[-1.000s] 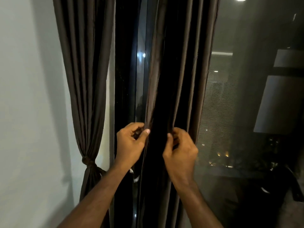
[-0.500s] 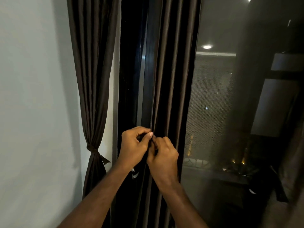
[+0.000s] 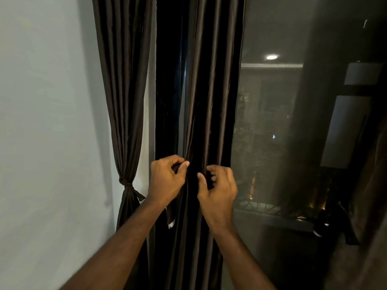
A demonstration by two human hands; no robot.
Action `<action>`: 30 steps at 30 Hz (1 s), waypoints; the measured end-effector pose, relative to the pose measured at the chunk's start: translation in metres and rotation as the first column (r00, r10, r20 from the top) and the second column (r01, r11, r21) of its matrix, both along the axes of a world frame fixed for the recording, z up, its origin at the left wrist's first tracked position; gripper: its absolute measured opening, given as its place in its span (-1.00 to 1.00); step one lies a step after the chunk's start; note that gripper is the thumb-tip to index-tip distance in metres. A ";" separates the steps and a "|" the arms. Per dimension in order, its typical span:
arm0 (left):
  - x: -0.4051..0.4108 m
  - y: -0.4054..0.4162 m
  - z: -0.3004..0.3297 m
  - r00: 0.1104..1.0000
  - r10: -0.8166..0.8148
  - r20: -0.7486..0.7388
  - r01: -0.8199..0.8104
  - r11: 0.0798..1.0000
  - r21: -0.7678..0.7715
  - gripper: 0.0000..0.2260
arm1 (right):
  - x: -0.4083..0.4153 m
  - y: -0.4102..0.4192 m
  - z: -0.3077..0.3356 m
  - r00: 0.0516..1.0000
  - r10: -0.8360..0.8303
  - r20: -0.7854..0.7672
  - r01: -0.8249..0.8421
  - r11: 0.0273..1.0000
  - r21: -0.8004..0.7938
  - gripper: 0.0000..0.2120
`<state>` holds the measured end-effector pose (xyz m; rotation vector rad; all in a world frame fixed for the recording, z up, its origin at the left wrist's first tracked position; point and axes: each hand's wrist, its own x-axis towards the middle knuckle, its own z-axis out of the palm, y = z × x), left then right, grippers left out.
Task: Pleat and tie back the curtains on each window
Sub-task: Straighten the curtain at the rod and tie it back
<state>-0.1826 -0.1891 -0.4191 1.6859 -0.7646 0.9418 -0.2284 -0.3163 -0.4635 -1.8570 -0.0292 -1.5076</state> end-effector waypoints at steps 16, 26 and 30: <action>0.053 0.036 -0.003 0.995 0.016 0.096 -0.027 0.993 0.115 -0.91 | 0.053 0.052 -0.010 0.984 -0.177 -0.001 0.176 0.978 -0.114 -0.94; 0.053 0.027 -0.004 0.990 -0.127 0.063 0.121 0.988 0.096 -0.91 | 0.062 0.060 -0.015 0.985 -0.167 -0.034 0.158 0.968 -0.194 -0.78; 0.051 0.021 -0.004 0.987 -0.142 0.079 0.135 0.987 0.088 -0.85 | 0.059 0.052 -0.016 0.987 -0.139 -0.084 0.116 0.966 -0.229 -0.88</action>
